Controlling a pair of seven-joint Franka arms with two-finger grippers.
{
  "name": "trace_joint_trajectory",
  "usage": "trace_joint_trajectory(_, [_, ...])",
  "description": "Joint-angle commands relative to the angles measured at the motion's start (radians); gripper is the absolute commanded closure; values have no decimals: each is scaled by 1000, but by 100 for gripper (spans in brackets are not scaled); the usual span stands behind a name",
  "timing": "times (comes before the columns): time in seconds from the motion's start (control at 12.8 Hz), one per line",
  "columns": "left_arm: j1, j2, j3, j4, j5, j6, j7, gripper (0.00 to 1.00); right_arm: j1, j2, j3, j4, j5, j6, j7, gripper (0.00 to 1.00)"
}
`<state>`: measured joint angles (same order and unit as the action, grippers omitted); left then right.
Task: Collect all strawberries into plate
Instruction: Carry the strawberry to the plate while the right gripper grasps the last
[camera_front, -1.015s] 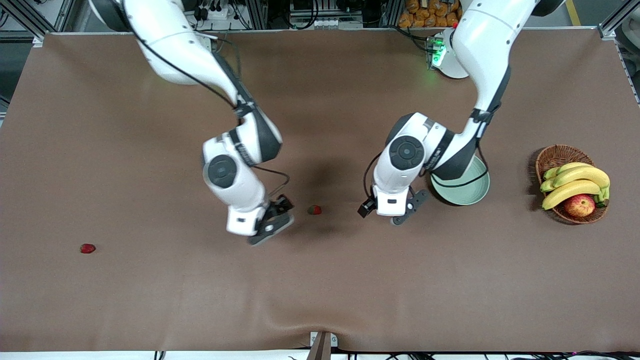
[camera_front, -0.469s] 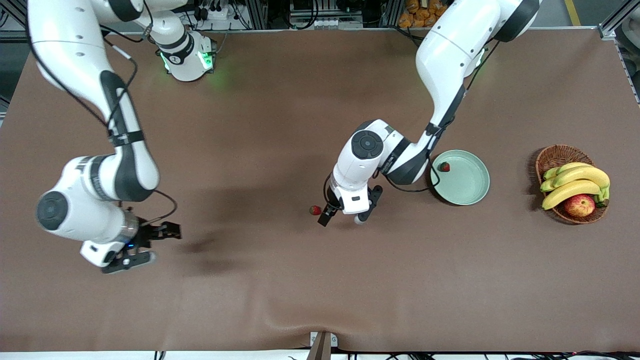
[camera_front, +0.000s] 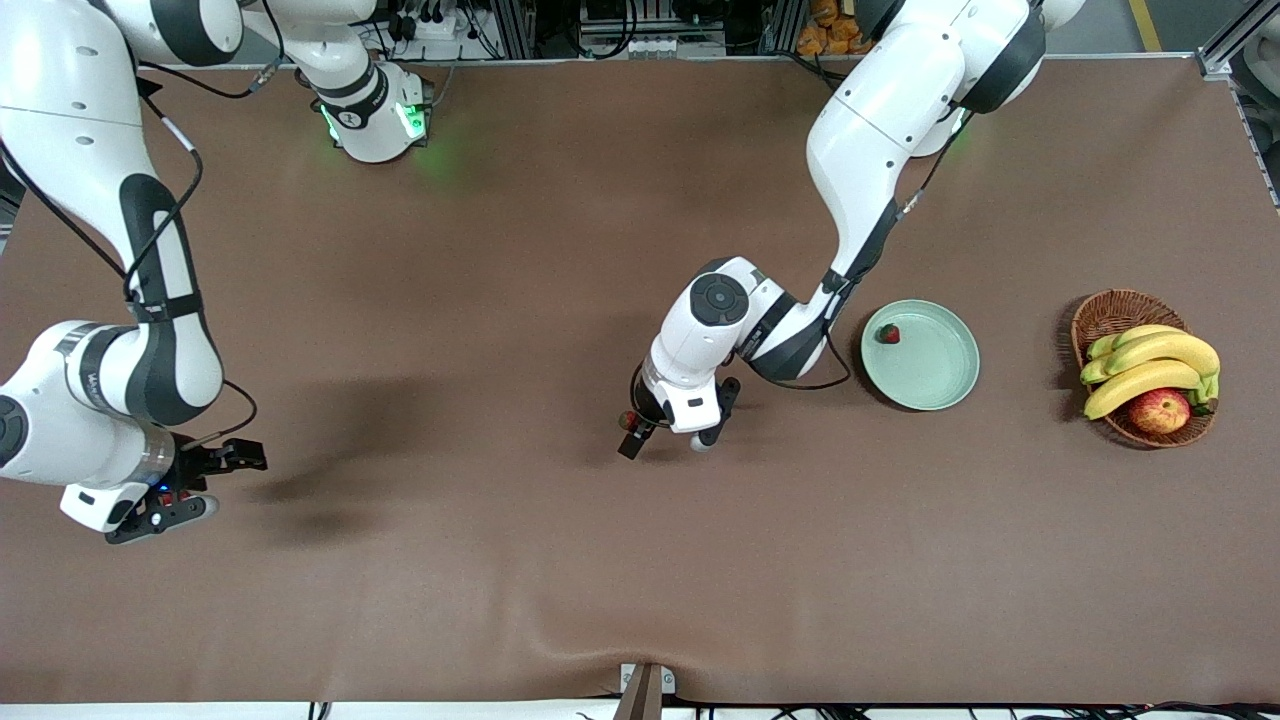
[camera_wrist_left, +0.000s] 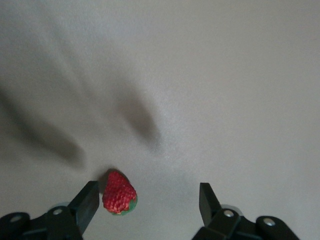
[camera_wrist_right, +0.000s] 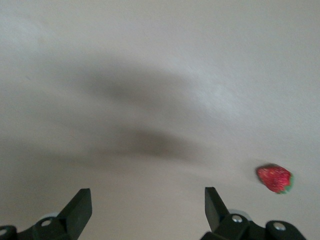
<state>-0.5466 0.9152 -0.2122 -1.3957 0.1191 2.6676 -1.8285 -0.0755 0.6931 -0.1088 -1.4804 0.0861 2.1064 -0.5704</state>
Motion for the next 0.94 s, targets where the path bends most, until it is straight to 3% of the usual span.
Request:
trace_joint_trajectory(0.0, [-26,34,11,38,-12,3,-15,15,-95,40,23,3,-40,41,-153,0])
trace_joint_trajectory(0.23, [-35,48,11,37,-10,3,-5,17,-170,95,23,5,-97,177,-300,0])
trace_joint_trajectory(0.55, [-39,54,11,37,-12,3,-6,21,-179,135,23,9,-103,279,-515,0])
trace_joint_trajectory(0.86, [-52,62,11,34,-10,3,-3,63,-181,146,23,9,-173,369,-655,0])
